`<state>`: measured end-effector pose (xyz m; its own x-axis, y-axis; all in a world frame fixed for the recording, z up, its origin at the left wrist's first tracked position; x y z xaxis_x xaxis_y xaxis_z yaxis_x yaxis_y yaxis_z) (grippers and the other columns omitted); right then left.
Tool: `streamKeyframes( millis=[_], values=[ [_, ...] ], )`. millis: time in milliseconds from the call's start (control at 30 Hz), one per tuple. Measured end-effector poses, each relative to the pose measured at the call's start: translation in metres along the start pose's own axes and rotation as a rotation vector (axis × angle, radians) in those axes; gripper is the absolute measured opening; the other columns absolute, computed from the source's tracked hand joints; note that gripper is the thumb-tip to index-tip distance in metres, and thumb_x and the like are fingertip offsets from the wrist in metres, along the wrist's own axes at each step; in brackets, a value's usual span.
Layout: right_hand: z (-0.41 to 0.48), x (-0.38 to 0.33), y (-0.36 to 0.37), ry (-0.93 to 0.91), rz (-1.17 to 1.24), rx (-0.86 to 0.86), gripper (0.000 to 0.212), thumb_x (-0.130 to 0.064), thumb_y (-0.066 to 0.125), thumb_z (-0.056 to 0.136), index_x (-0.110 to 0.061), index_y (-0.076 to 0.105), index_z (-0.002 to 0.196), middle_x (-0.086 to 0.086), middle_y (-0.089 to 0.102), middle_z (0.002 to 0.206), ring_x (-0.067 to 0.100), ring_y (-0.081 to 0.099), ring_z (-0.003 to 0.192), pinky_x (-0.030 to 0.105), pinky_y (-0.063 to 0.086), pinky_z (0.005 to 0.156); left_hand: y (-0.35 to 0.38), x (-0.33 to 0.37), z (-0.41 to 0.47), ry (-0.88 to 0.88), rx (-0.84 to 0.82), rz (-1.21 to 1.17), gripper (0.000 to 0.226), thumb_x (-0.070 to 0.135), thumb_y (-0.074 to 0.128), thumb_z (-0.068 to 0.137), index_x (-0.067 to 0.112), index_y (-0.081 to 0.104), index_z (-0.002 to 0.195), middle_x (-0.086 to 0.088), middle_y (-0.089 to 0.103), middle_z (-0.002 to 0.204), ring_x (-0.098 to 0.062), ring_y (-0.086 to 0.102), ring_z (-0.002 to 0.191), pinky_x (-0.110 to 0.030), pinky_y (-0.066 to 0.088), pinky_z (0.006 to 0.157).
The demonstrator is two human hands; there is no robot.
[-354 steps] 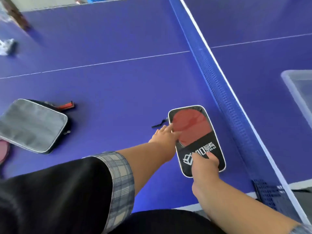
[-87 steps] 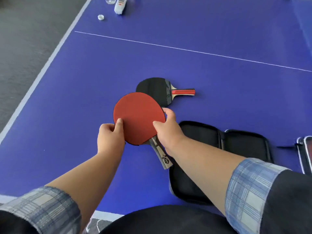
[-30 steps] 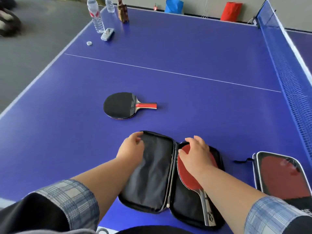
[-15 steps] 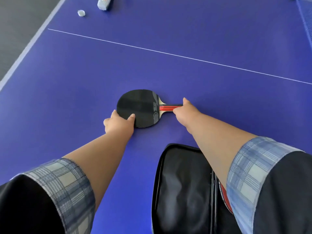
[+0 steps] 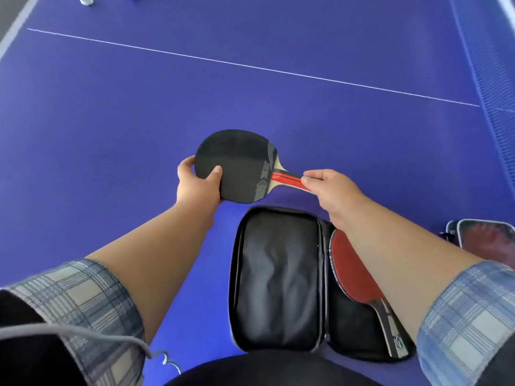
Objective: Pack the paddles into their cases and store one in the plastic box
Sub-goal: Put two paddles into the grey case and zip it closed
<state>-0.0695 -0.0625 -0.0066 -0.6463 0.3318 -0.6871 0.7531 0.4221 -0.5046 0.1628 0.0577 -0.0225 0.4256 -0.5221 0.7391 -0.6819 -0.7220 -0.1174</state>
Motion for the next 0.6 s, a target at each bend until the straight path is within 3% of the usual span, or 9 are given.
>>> streamKeyframes(
  millis=[67,133,233,367,500,600],
  values=[
    [-0.019,0.019,-0.033,-0.001,-0.031,0.006,0.007,-0.044,0.065,0.090,-0.037,0.065,0.091,-0.017,0.061,0.098,0.004,0.055,0.090,0.024,0.038,0.066,0.019,0.000,-0.022,0.026,-0.081,0.006,0.044,0.043,0.066,0.083,0.056,0.042,0.118,0.020,0.065,0.101,-0.017,0.075,0.067,-0.032,0.058,0.054],
    [-0.037,0.041,-0.067,0.016,-0.057,0.005,0.011,-0.048,0.062,0.090,-0.038,0.064,0.090,-0.016,0.062,0.100,0.003,0.055,0.093,0.025,0.038,0.067,0.043,-0.001,-0.045,0.063,-0.146,-0.021,0.043,0.040,0.069,0.083,0.054,0.045,0.116,0.015,0.066,0.105,-0.014,0.075,0.071,-0.030,0.059,0.054],
    [-0.067,0.073,-0.111,0.039,-0.079,-0.001,0.016,-0.053,0.058,0.089,-0.039,0.064,0.094,-0.016,0.065,0.104,0.005,0.058,0.098,0.028,0.042,0.074,0.083,-0.009,-0.080,0.122,-0.212,0.004,0.044,0.036,0.070,0.083,0.051,0.047,0.118,0.011,0.065,0.110,-0.011,0.075,0.075,-0.034,0.062,0.065],
    [-0.105,0.112,-0.149,0.013,0.050,-0.050,0.018,-0.054,0.058,0.090,-0.040,0.067,0.099,-0.015,0.073,0.103,0.008,0.068,0.097,0.029,0.050,0.086,0.129,-0.031,-0.120,0.154,-0.294,0.087,0.045,0.036,0.069,0.085,0.050,0.049,0.122,0.014,0.066,0.106,-0.009,0.074,0.070,-0.034,0.062,0.066],
    [-0.137,0.152,-0.152,0.022,0.125,-0.120,0.023,-0.039,0.057,0.097,-0.028,0.066,0.114,-0.011,0.078,0.094,0.008,0.071,0.073,0.024,0.055,0.069,0.158,-0.054,-0.149,0.129,-0.363,0.156,0.062,0.043,0.069,0.082,0.050,0.043,0.137,0.021,0.063,0.106,-0.008,0.074,0.074,-0.032,0.062,0.068],
    [-0.162,0.186,-0.132,0.094,0.301,-0.076,0.018,-0.033,0.055,0.097,-0.023,0.065,0.109,-0.003,0.077,0.096,0.012,0.069,0.073,0.028,0.054,0.067,0.173,-0.075,-0.165,0.018,-0.342,0.210,0.074,0.052,0.065,0.079,0.046,0.031,0.144,0.014,0.066,0.101,-0.018,0.075,0.076,-0.040,0.062,0.073]
  ],
)
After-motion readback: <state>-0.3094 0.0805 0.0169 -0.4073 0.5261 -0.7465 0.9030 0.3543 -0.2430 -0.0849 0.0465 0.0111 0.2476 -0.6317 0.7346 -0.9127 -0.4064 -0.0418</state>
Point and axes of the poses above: each hand's wrist, its own z-axis towards the middle knuckle, its own y-axis out of the palm, x = y × z, the point moved 2 cm from there along z, towards the middle knuckle
